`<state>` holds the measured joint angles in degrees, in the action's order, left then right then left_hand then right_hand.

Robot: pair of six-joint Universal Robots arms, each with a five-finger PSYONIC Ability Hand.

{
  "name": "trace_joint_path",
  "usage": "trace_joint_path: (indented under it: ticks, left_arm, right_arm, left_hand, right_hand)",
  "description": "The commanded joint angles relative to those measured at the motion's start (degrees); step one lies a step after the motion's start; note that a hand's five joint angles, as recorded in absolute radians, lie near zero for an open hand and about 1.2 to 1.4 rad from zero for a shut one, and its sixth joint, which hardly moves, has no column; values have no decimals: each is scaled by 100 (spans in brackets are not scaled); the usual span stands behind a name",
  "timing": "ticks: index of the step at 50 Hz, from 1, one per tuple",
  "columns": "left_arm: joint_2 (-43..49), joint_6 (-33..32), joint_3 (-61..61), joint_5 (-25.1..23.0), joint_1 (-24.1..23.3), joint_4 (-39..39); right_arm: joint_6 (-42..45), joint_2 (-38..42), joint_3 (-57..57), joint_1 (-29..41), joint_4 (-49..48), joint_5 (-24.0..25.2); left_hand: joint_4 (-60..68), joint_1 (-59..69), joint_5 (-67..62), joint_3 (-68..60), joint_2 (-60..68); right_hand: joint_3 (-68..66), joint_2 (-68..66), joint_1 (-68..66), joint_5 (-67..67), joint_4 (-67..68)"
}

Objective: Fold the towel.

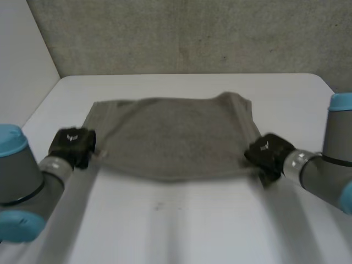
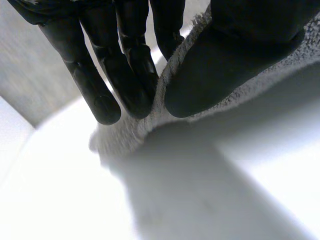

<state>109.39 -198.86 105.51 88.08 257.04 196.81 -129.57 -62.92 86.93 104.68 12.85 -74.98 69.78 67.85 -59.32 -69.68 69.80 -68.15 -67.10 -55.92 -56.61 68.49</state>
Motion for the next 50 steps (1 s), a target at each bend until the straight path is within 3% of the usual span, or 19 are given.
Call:
trace_joint_path:
  ticks: [1, 2, 5, 9, 12, 14, 15, 17, 22, 29, 30, 31, 32, 33, 50]
  left_arm:
    - [-1856, -162, 636, 525, 285, -2984]
    - [-2164, -145, 663, 561, 338, -3338]
    - [-2413, -136, 655, 526, 347, -3386]
    - [-2642, -153, 445, 429, 391, -2939]
    - [-2589, -153, 294, 420, 391, -2726]
    - [-1864, -188, -116, 473, 409, -2280]
    - [-1860, -188, -119, 473, 409, -2278]
    - [-1438, -206, -374, 526, 409, -2182]
    - [-709, -180, -734, 815, 409, -2138]
    - [-673, -162, -620, 851, 339, -2094]
    - [-699, -145, -576, 851, 321, -2085]
    - [-699, -144, -576, 851, 321, -2085]
    - [-734, -144, -524, 842, 312, -2085]
    - [-735, -144, -523, 842, 312, -2085]
    - [-822, -127, -128, 615, 206, -1874]
  right_arm:
    - [283, -1377, 833, -141, 1788, 167]
    - [353, -1737, 886, -150, 2009, 238]
    - [459, -2214, 782, -168, 2003, 396]
    - [398, -2330, 458, -159, 1574, 458]
    - [389, -2007, 150, -159, 951, 318]
    - [477, -1305, -227, -168, 580, -15]
    - [477, -1302, -229, -168, 579, -16]
    - [556, -794, -649, -89, 596, -532]
    - [548, -528, -713, -97, 622, -956]
    - [276, -528, -423, -168, 605, -729]
    - [92, -528, -379, -168, 614, -685]
    - [90, -528, -379, -168, 614, -684]
    - [-127, -528, -353, -176, 631, -676]
    - [-338, -519, -344, -203, 631, -658]
    - [-1044, -748, 535, -519, 332, -43]
  left_hand:
    - [1022, 1215, -1068, -1032, 1020]
    - [1022, 1215, -1068, -1032, 1020]
    - [1022, 1215, -1068, -1032, 1020]
    - [1022, 1215, -1068, -1032, 1020]
    - [1022, 1215, -1068, -1032, 1020]
    - [1022, 1215, -1068, -1032, 1020]
    - [1022, 1215, -1068, -1032, 1020]
    - [1022, 1215, -1068, -1032, 1020]
    - [1022, 1215, -1068, -1032, 1020]
    - [1022, 1215, -1068, -1032, 1020]
    - [1022, 1215, -1068, -1032, 1020]
    - [1022, 1215, -1068, -1032, 1020]
    - [1022, 1215, -1068, -1032, 1020]
    - [1022, 1215, -1068, -1032, 1020]
    - [1022, 1215, -1068, -1032, 1020]
  right_hand:
    - [-1185, -1290, -2408, -1339, 1151]
    - [-1185, -1290, -2408, -1339, 1151]
    - [-1185, -1290, -2408, -1339, 1151]
    - [-1185, -1290, -2408, -1339, 1151]
    - [-1185, -1290, -2408, -1339, 1151]
    - [-1185, -1290, -2408, -1339, 1151]
    - [-1185, -1290, -2408, -1339, 1151]
    - [-1185, -1290, -2408, -1339, 1151]
    - [-1185, -1290, -2408, -1339, 1151]
    - [-1185, -1290, -2408, -1339, 1151]
    - [25, -80, -1199, -129, -59]
    - [37, -68, -1186, -117, -71]
    - [1736, 1631, 512, 1582, -1770]
    - [1936, 1831, 712, 1782, -1970]
    - [2258, 2152, 1034, 2104, -2292]
